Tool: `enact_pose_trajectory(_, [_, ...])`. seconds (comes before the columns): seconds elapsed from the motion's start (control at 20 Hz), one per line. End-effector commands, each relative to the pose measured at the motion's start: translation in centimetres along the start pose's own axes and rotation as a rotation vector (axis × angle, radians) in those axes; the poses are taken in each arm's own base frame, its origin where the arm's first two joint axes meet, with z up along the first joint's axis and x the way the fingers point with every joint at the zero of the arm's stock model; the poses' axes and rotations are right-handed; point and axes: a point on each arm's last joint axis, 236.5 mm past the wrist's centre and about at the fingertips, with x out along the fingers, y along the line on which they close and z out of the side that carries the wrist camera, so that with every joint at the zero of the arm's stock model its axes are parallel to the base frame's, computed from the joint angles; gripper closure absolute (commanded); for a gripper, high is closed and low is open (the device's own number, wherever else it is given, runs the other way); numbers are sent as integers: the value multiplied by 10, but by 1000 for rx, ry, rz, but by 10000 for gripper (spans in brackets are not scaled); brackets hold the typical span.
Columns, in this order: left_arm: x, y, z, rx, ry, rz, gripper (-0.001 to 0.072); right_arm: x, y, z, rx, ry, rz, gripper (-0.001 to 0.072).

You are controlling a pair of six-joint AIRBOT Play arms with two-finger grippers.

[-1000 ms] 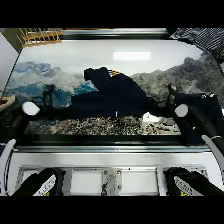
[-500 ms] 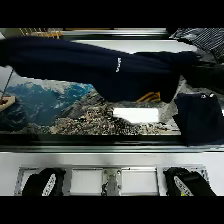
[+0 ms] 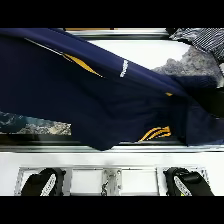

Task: Fold the clothes and pants, and hang the long-sleeved shirts on hangers.

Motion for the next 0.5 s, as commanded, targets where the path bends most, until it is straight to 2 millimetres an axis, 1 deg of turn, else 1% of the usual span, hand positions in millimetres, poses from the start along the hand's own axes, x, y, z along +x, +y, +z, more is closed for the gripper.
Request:
enact_pose_trajectory(0.0, [88,50,-52,-79,214,45,701,50,-34,-25,42,250,-105,699])
enact_pose_trajectory(0.1, [149,70,-110,-145,384,35,702,102,-54,-34,51,390,-132,699])
enact_pose_trajectory(0.15, [179,77,-145,-169,469,29,702,132,-67,-36,57,450,-149,699])
enact_pose_trajectory(0.2, [204,83,-176,-190,537,27,702,159,-80,-35,57,483,-170,699])
enact_pose_trajectory(0.25, [227,86,-206,-205,589,24,702,188,-99,-29,58,486,-211,699])
enact_pose_trajectory(0.3, [246,89,-227,-218,614,24,702,214,-115,-23,62,473,-248,699])
enact_pose_trajectory(0.35, [263,92,-244,-229,623,27,702,234,-129,-17,60,456,-275,699])
enact_pose_trajectory(0.4, [276,95,-257,-235,624,30,702,251,-138,-12,60,442,-291,699])
enact_pose_trajectory(0.45, [284,97,-266,-241,630,33,702,262,-143,-9,64,428,-294,699])
